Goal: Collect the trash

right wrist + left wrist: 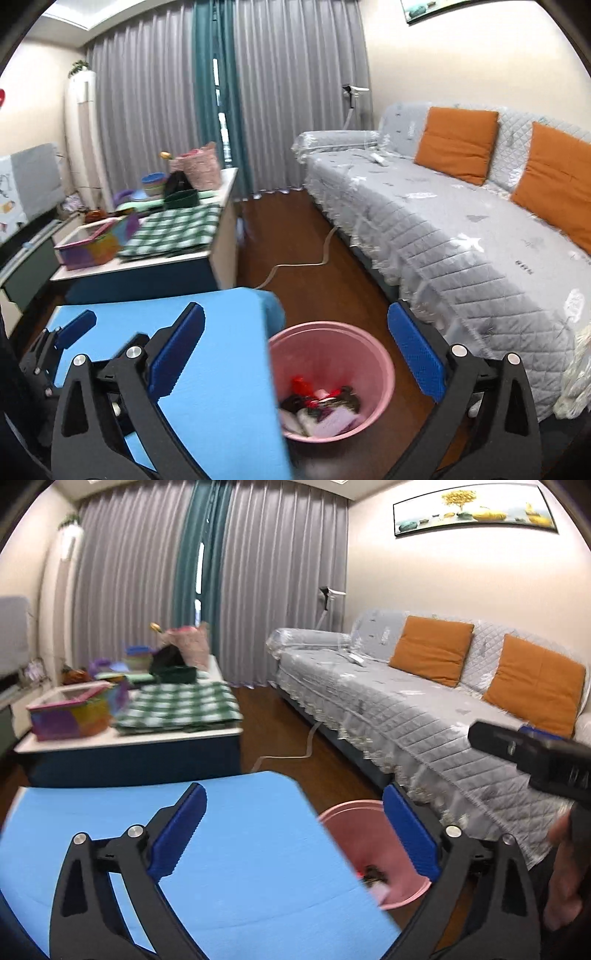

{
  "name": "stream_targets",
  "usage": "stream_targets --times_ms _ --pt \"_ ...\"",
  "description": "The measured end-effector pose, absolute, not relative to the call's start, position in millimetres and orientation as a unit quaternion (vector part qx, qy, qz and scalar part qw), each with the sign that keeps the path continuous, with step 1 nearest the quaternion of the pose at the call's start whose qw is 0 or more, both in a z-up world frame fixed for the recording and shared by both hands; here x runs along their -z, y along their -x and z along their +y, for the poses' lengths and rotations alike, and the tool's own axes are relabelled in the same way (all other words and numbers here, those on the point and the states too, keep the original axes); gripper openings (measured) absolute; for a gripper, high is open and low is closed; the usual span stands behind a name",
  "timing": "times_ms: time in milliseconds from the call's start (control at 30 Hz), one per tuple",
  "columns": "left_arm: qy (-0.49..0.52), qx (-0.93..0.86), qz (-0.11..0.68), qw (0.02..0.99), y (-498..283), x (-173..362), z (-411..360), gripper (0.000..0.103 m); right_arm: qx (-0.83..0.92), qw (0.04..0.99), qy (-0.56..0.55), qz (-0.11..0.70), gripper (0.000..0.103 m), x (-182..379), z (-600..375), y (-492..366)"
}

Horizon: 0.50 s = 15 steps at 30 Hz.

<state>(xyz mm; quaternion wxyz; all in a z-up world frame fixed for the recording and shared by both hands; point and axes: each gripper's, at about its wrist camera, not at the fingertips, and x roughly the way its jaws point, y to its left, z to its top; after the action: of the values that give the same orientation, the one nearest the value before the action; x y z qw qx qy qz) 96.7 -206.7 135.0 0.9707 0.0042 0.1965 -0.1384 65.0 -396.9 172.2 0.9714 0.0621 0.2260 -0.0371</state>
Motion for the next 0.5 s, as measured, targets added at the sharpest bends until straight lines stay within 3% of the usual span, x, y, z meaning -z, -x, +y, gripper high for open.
stream_targets --times_ms 233,500 --pt "-0.006 0.071 0.194 0.978 -69 -151 -161 0.095 0.017 0.977 -0.041 0.207 0.098 -164 -357 -43" --pt "-0.025 0.043 0.233 0.971 -21 -133 -135 0.095 0.023 0.975 -0.042 0.218 0.098 -133 -338 -21"
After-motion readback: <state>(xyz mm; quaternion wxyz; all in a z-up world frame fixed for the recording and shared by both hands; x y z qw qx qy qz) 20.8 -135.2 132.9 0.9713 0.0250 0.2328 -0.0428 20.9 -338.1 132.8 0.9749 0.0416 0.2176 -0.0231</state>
